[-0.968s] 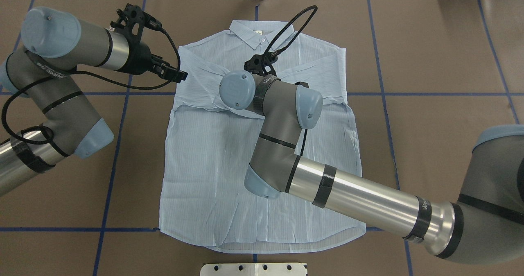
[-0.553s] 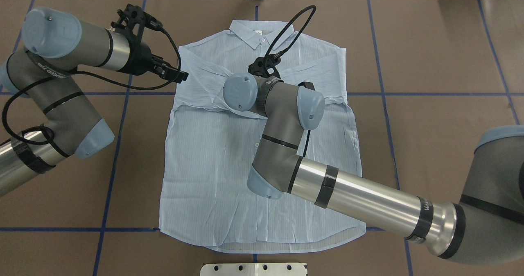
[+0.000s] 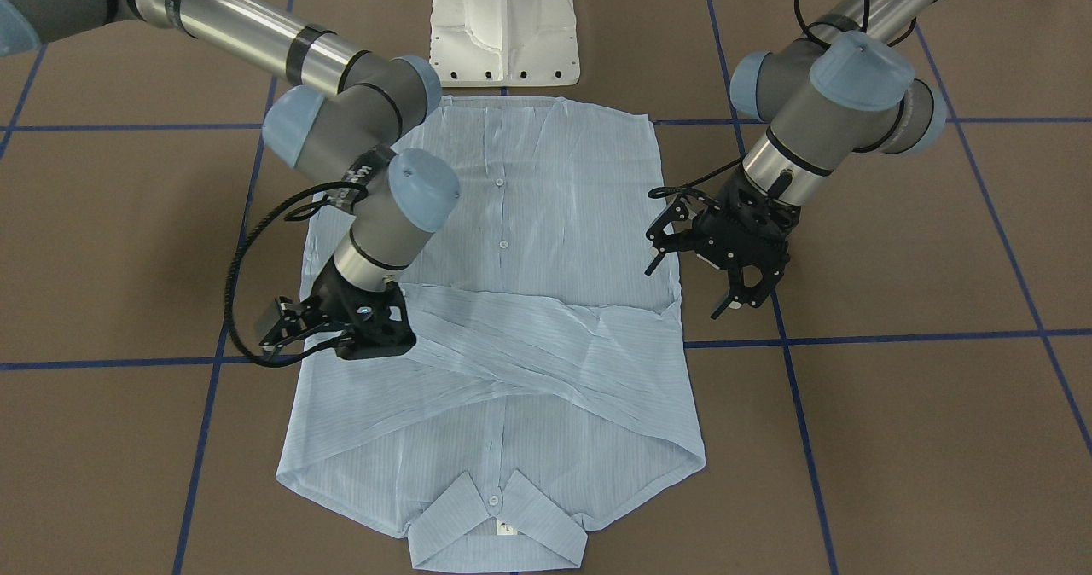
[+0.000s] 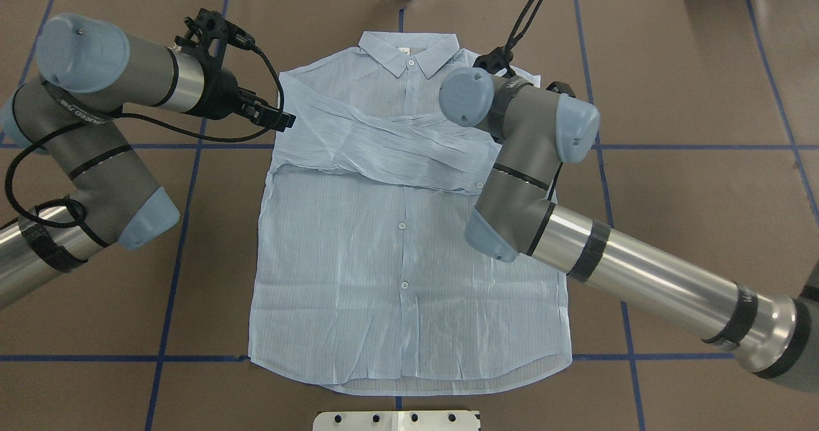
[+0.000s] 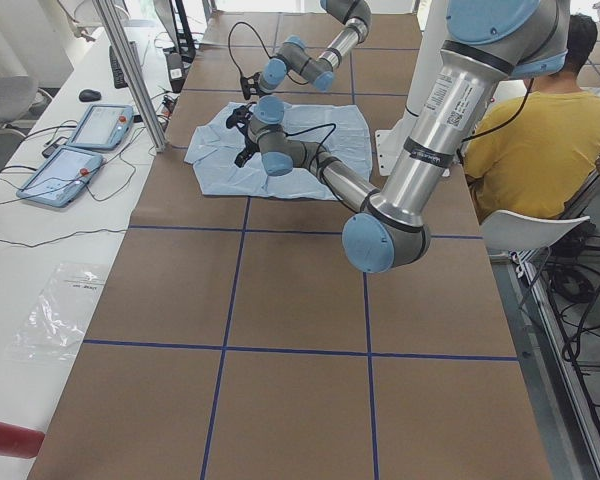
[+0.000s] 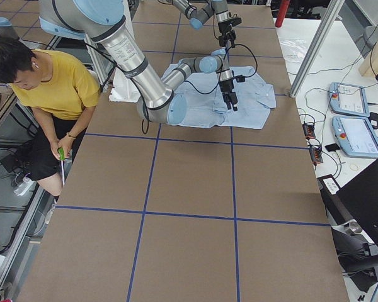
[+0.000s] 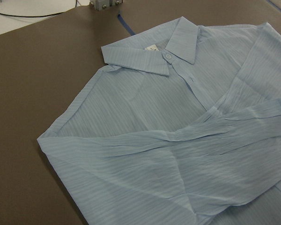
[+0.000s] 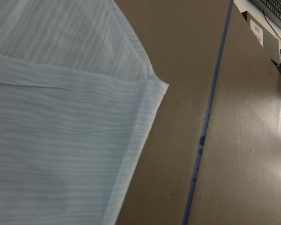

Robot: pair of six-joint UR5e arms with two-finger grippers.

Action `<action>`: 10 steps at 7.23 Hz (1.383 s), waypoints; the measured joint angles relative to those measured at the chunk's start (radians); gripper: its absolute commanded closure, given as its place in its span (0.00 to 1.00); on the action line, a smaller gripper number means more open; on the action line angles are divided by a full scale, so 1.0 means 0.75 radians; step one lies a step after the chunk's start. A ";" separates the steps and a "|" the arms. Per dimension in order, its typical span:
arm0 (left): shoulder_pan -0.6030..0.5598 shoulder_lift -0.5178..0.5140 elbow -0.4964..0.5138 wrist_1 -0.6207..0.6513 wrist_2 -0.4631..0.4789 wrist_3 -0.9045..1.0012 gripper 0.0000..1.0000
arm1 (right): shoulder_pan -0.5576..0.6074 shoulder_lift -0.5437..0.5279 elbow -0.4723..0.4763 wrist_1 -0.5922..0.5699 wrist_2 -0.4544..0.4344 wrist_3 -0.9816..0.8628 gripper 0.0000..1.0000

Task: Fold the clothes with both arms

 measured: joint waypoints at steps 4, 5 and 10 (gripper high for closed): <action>0.003 0.008 -0.073 0.016 -0.016 -0.136 0.00 | 0.174 -0.306 0.549 0.188 0.400 0.007 0.00; 0.007 0.043 -0.124 0.025 -0.032 -0.232 0.00 | 0.186 -0.373 0.688 0.200 0.485 0.129 0.00; 0.343 0.333 -0.607 0.304 0.224 -0.686 0.00 | 0.150 -0.756 1.088 0.396 0.618 0.728 0.00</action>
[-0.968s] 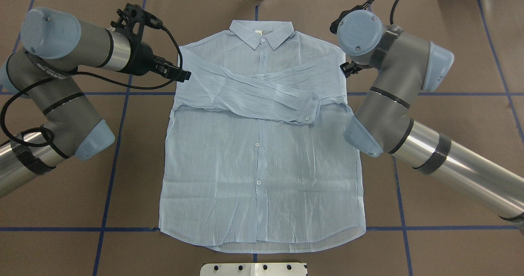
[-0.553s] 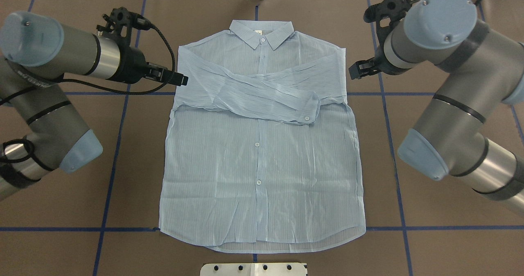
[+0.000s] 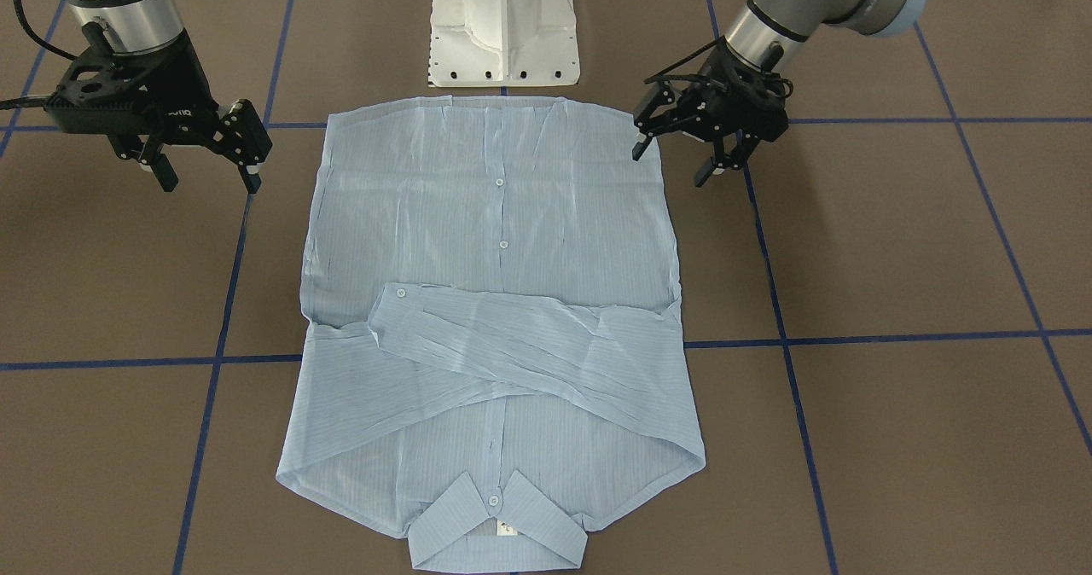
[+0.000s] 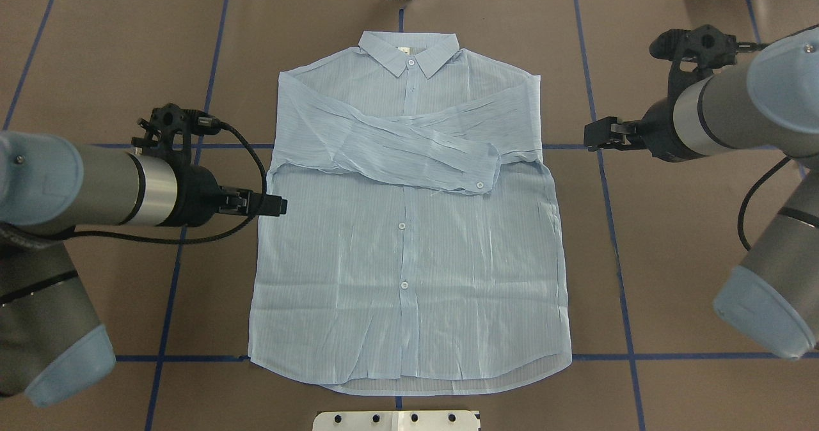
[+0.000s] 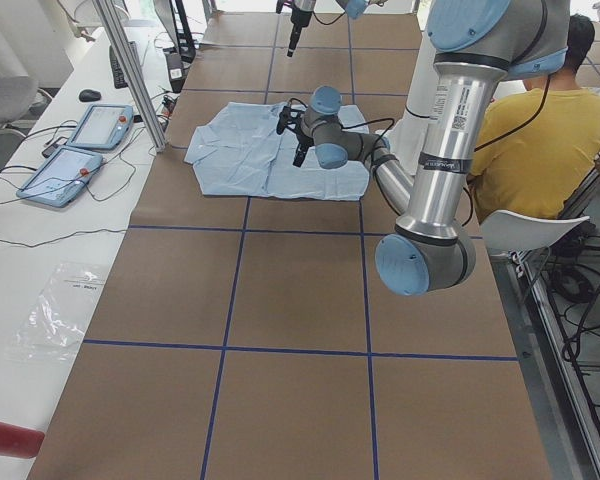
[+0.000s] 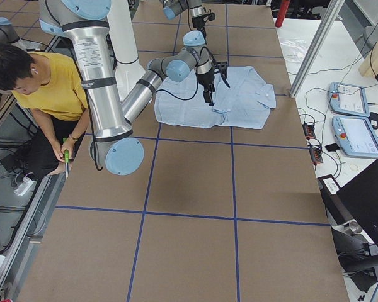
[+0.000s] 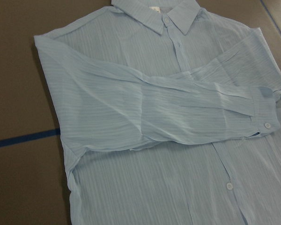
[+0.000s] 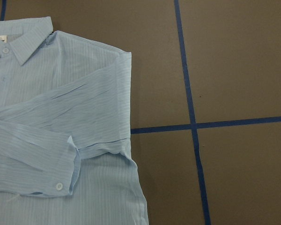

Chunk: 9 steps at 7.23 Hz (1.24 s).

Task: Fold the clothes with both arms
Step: 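Move both grippers down to the hem corners nearest the robot, then bring the right gripper to its hem corner while the left gripper holds its corner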

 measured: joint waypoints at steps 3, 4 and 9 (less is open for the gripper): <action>0.254 0.011 -0.064 0.126 0.204 -0.221 0.00 | -0.166 -0.399 -0.001 0.509 -0.094 0.197 0.00; 0.327 0.015 -0.069 0.164 0.258 -0.286 0.00 | -0.265 -0.452 -0.004 0.570 -0.195 0.278 0.00; 0.470 0.152 -0.050 0.194 0.363 -0.393 0.05 | -0.457 -0.478 -0.004 0.607 -0.383 0.392 0.00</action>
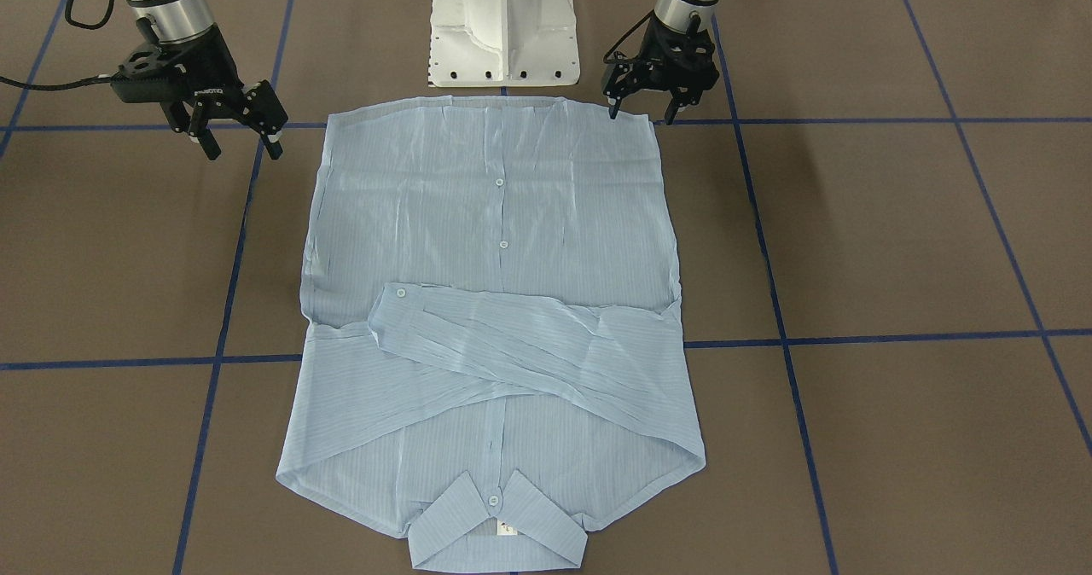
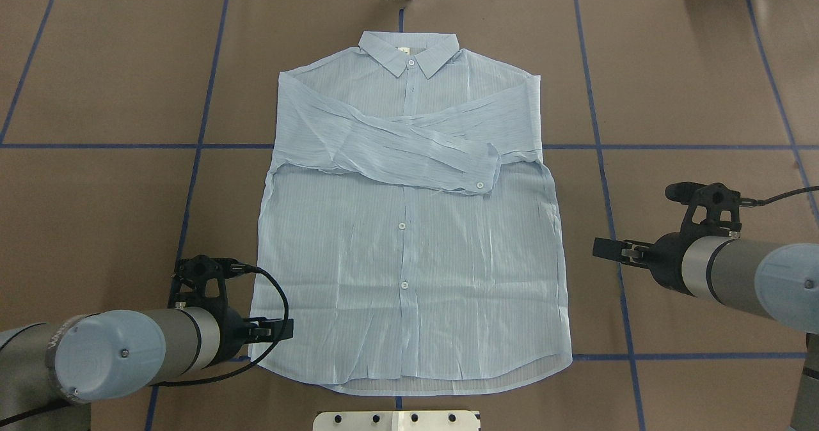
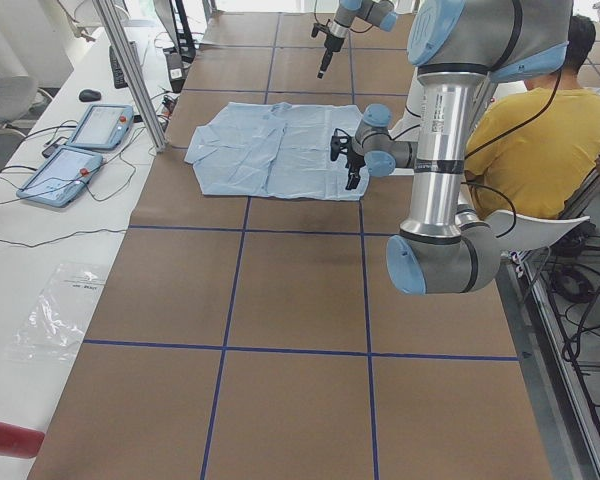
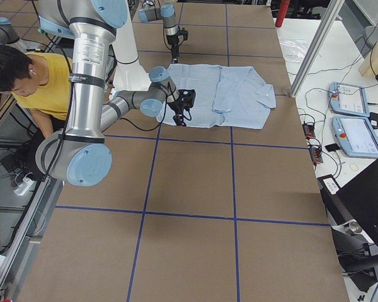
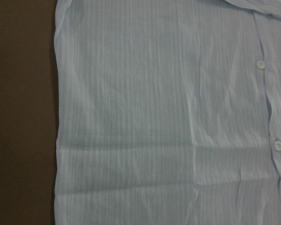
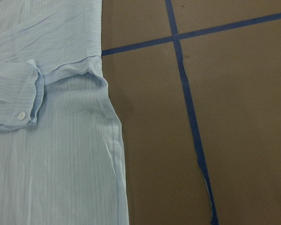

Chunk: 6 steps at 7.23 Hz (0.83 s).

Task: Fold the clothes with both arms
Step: 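Bring the right gripper to its hem corner while the left gripper holds its corner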

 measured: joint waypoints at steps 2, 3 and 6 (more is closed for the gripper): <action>0.015 0.014 0.038 0.000 0.002 -0.001 0.29 | -0.009 0.001 0.000 0.000 -0.009 0.001 0.00; 0.026 0.014 0.050 0.000 0.003 0.000 0.39 | -0.011 0.001 -0.001 0.000 -0.011 0.001 0.00; 0.061 0.016 0.065 0.001 0.004 0.001 0.45 | -0.022 0.001 -0.002 0.000 -0.024 0.001 0.00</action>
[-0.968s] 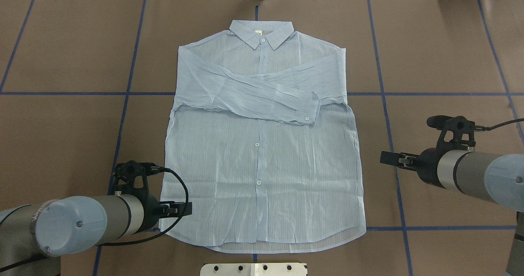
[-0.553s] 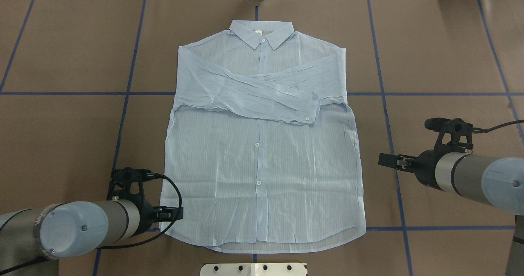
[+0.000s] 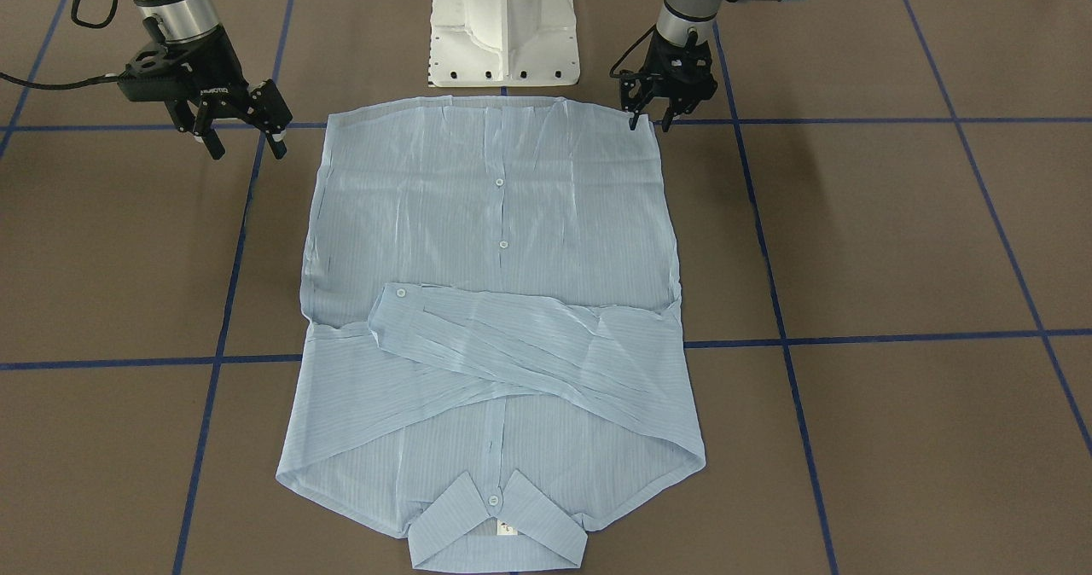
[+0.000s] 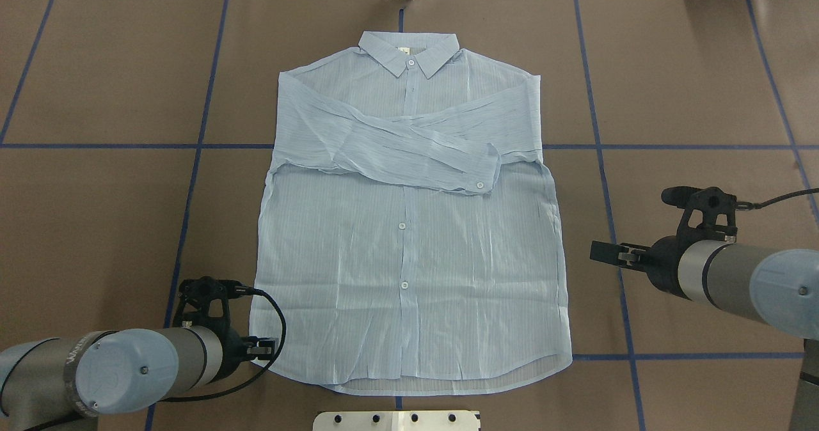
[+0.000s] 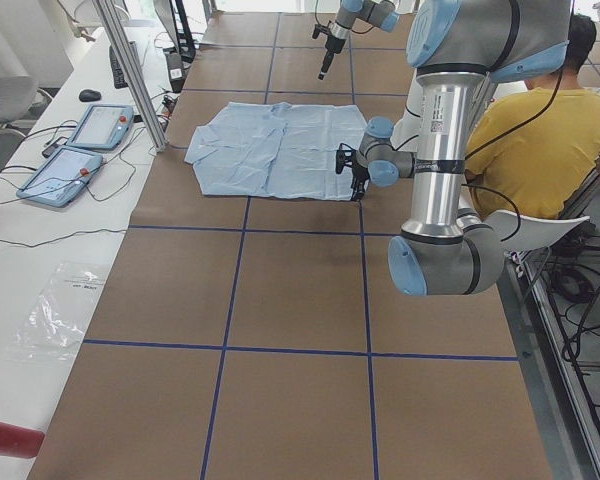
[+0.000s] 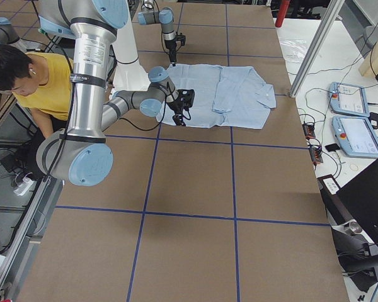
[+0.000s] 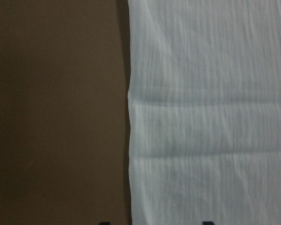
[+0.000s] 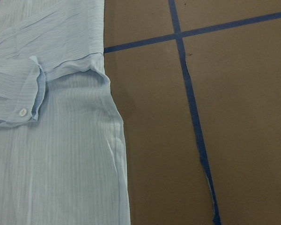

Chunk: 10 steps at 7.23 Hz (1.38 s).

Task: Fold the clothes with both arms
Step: 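Bring the right gripper to its hem corner while the left gripper holds its corner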

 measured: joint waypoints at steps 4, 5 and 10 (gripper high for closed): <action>0.034 -0.002 0.006 0.018 0.000 0.000 1.00 | -0.017 -0.002 -0.002 0.000 -0.016 0.000 0.00; 0.035 -0.004 0.005 0.021 0.000 0.000 1.00 | -0.022 -0.004 -0.002 0.000 -0.018 0.000 0.00; 0.016 -0.015 -0.030 0.021 0.032 0.000 1.00 | -0.081 -0.013 -0.002 -0.004 -0.039 0.055 0.00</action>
